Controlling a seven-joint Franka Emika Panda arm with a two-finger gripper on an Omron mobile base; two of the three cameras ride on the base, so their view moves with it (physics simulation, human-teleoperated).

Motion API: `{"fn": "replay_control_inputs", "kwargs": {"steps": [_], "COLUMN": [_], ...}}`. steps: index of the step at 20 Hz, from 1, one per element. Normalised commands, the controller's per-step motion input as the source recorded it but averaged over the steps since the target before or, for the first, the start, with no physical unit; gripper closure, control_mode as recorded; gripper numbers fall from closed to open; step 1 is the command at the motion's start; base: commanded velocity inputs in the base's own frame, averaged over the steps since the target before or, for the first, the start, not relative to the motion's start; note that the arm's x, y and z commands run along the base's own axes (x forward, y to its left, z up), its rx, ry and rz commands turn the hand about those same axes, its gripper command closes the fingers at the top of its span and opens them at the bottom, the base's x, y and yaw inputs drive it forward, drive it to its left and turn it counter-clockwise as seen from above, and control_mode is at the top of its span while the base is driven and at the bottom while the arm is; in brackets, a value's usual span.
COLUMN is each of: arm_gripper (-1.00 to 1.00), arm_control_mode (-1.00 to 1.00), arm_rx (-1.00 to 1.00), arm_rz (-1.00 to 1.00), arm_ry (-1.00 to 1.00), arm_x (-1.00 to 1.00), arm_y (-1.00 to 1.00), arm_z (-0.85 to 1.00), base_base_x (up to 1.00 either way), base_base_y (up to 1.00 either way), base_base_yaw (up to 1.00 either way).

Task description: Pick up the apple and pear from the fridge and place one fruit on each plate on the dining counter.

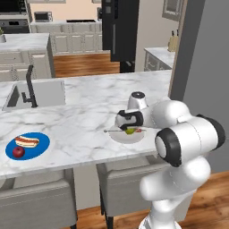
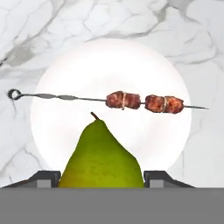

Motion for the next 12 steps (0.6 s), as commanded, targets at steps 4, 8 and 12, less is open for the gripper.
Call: {"fn": "replay_control_inputs", "kwargs": {"steps": [4, 8, 12], "arm_gripper": [1.0, 1.0, 1.0], "arm_control_mode": [-1.0, -1.0, -1.0], "arm_rx": [0.0, 0.0, 0.0], "arm_rz": [0.0, 0.0, -0.01], "arm_ry": [0.08, 0.0, 0.0], "arm_x": [0.04, 0.62, 0.02], "arm_y": [0.13, 0.0, 0.0], "arm_z": [-0.3, -0.3, -0.54], "base_base_x": [0.0, 0.0, 0.0], "base_base_y": [0.0, 0.0, 0.0], "base_base_yaw": [0.0, 0.0, 0.0]}}
